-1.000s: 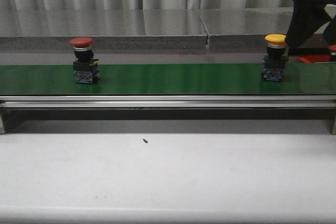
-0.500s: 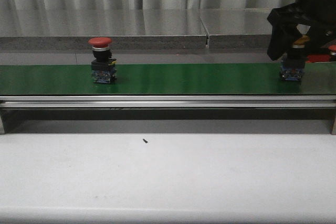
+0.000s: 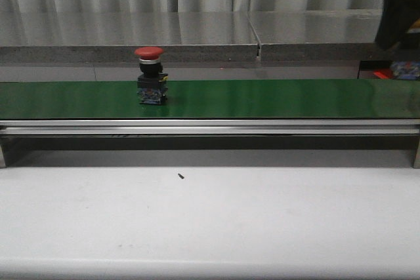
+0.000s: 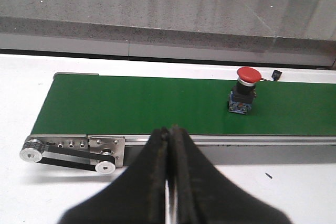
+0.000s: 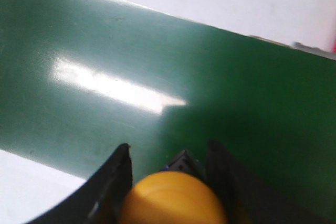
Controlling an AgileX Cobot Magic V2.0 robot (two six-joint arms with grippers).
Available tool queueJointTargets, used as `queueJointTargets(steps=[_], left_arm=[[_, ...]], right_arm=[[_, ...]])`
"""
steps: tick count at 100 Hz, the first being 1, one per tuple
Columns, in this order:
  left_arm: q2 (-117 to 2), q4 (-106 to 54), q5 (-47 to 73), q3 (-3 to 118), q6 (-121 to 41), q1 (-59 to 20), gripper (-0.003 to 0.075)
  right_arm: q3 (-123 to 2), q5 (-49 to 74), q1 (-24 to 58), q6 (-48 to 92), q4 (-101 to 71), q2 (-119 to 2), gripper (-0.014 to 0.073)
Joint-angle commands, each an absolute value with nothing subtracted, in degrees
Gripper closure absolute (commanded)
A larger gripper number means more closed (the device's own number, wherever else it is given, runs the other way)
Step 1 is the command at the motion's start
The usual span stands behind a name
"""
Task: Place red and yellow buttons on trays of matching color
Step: 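Lower the right gripper onto the yellow button on the belt and grasp, then place the yellow button in the yellow tray and open the right gripper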
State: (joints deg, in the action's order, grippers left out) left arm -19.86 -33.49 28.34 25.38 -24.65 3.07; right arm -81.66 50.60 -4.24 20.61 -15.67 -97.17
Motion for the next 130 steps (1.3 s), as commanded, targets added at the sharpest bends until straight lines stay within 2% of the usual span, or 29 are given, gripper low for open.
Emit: queueJointTargets(steps=[1, 38, 57, 86, 130], left_arm=[[-20.26, -35.01, 24.93, 26.89, -24.60, 2.62, 0.0739], [-20.26, -35.01, 24.93, 26.89, -24.60, 2.62, 0.0739], [-20.26, -35.01, 24.93, 26.89, -24.60, 2.62, 0.0739], [-20.26, -35.01, 24.93, 26.89, -24.60, 2.62, 0.0739], [-20.26, -35.01, 24.93, 26.89, -24.60, 2.62, 0.0739]], right_arm=[[-83.27, 52.66, -8.57, 19.35, -15.19, -91.12, 0.0431], [-74.45, 51.85, -31.44, 19.29, -21.81, -83.10, 0.0431], [-68.81, 45.81, -38.62, 19.13, -23.30, -83.41, 0.0431], [-65.05, 38.34, -40.37, 19.13, -24.32, -85.04, 0.0431], [-64.99, 37.02, -40.37, 19.19, -23.16, -94.86, 0.0431]])
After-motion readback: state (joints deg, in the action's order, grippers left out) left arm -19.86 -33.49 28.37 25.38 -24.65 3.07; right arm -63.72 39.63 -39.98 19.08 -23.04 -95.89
